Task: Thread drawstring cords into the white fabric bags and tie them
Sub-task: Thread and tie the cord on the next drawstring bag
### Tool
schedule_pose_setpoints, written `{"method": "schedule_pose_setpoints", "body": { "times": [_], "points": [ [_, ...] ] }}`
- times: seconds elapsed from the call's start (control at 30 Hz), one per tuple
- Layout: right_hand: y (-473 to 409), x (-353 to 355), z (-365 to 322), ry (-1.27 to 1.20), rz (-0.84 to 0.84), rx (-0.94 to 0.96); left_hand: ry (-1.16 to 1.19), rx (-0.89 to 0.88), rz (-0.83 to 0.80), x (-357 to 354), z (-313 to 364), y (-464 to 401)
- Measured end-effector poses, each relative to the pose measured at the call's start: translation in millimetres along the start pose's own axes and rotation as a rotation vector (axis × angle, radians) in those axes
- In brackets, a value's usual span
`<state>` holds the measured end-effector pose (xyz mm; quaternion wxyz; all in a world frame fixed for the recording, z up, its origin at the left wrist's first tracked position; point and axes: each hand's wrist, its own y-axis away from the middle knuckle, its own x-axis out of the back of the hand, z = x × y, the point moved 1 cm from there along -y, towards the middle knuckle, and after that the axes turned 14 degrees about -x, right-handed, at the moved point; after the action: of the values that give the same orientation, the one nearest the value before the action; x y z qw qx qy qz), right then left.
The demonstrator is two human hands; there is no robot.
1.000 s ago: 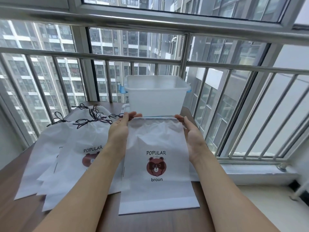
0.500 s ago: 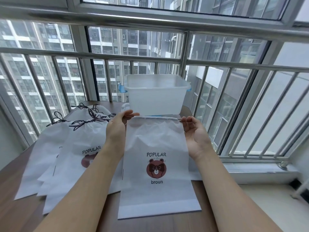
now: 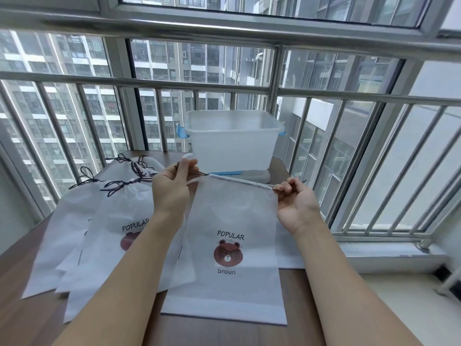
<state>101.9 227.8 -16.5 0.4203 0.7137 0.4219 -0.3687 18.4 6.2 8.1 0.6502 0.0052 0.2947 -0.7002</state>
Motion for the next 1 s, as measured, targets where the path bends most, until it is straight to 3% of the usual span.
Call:
{"method": "schedule_pose_setpoints", "body": {
  "times": [0.1,0.37,0.63,0.9,1.0],
  "points": [
    [1.2,1.1,-3.2,-0.002,0.019,0.034,-0.147,-0.065,-0.032,1.2,-2.4,0.7],
    [0.8,3.8,-7.3,-0.025,0.060,0.066,0.035,-0.065,0.072,3.9,5.7,-1.5],
    [5.5,-0.5,-3.9,-0.005,0.055,0.074,0.052,0.025,-0.118,1.6,-5.5,-1.0],
    [4.2,0.7,-5.1,0.043,0.061,0.089,-0.104,-0.174,-0.035,3.2,-11.8,-3.3],
    [4.7,0.6,-4.8,0.063,0.103,0.109,-0.010,-0.146,0.024,3.2,-9.6,-4.6]
  ]
}}
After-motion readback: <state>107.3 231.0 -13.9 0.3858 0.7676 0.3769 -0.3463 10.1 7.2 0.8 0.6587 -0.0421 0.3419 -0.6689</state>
